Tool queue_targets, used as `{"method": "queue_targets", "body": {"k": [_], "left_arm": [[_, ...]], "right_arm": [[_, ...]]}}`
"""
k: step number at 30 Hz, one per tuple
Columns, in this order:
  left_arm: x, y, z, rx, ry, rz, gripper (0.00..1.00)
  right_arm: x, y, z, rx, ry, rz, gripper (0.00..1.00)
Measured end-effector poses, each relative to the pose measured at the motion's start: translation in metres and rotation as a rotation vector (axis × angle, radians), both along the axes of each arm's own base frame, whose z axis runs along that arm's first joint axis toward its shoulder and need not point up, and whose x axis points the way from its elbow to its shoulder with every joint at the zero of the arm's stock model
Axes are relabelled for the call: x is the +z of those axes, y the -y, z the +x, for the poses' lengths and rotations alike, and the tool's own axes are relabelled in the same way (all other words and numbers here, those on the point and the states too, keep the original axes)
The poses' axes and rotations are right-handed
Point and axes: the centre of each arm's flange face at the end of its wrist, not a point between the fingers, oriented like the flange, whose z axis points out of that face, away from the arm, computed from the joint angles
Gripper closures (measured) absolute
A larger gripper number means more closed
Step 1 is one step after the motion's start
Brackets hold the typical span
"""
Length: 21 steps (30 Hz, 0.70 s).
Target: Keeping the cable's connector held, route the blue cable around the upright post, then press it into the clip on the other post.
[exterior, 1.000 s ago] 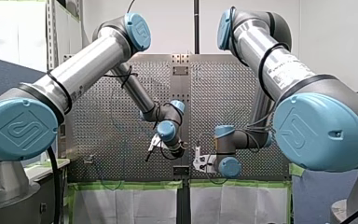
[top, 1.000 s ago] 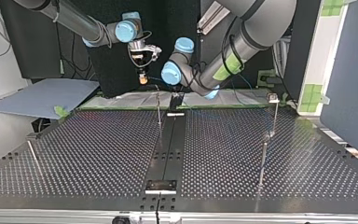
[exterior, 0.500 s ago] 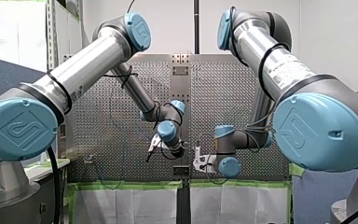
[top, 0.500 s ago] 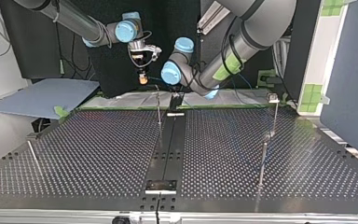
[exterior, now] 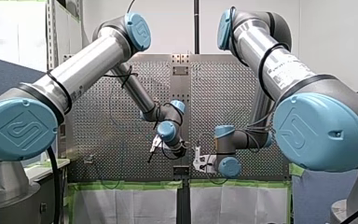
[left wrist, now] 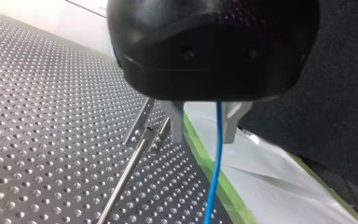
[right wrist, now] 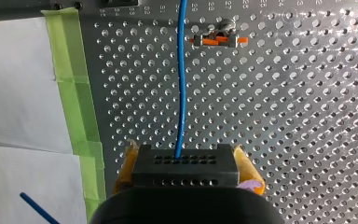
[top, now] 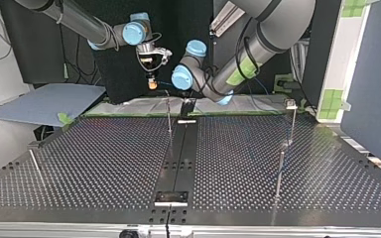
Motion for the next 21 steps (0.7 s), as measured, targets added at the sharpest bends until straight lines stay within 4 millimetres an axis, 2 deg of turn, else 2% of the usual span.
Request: {"method": "queue_targets", "body": {"k": [11, 12, 21], "left_arm": [[0.000, -0.009, 0.009, 0.015, -0.005, -0.011, 0.60], [0.000, -0.010, 0.010, 0.016, -0.005, -0.011, 0.63], [0.000, -0.010, 0.011, 0.019, -0.005, -0.015, 0.65]], "right_arm": [[0.000, -0.001, 0.001, 0.003, 0.000, 0.000, 1.00], [0.000, -0.001, 0.001, 0.003, 0.000, 0.000, 1.00], [0.000, -0.002, 0.001, 0.004, -0.002, 0.001, 1.00]]}}
